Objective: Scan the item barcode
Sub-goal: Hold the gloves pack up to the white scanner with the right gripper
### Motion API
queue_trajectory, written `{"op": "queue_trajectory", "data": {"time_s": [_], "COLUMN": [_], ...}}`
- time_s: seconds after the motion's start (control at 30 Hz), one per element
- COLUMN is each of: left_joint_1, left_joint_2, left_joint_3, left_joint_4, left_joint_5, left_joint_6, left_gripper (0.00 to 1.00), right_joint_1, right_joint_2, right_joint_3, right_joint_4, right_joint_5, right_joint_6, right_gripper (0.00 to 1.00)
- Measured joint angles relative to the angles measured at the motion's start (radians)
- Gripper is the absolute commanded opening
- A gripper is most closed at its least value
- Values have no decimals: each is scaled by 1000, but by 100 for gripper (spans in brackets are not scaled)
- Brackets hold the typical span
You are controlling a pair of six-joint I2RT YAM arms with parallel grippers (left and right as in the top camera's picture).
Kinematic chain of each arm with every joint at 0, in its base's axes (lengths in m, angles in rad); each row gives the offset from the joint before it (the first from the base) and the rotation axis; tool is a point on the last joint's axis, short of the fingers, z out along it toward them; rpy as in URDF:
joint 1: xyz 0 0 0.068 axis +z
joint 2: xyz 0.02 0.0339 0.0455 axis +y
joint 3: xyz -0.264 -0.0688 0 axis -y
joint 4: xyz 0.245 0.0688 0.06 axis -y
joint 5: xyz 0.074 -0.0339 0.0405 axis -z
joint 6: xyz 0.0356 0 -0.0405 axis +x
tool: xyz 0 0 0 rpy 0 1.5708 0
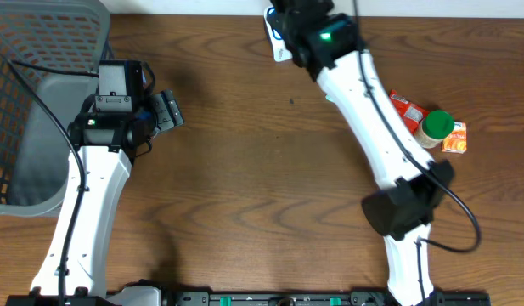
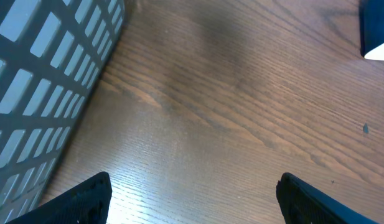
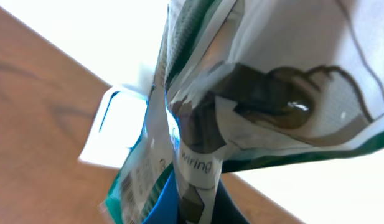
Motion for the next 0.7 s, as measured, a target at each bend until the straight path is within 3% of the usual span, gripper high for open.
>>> {"op": "queue_trajectory", "data": {"time_s": [0.4, 0.7], "left_joint_1": [0, 0], "left_joint_2": [0, 0], "left_joint_3": [0, 0], "left_joint_4": [0, 0], "left_joint_5": [0, 0], "left_joint_6": [0, 0], "left_gripper": [86, 86], "right_joint_1": [22, 42], "right_joint_2": [238, 379], "right_joint_3": [0, 0], "right_joint_4": [585, 785], "right_joint_5": [196, 231], "right_joint_6": [-386, -580], "right_gripper": [1, 1]}}
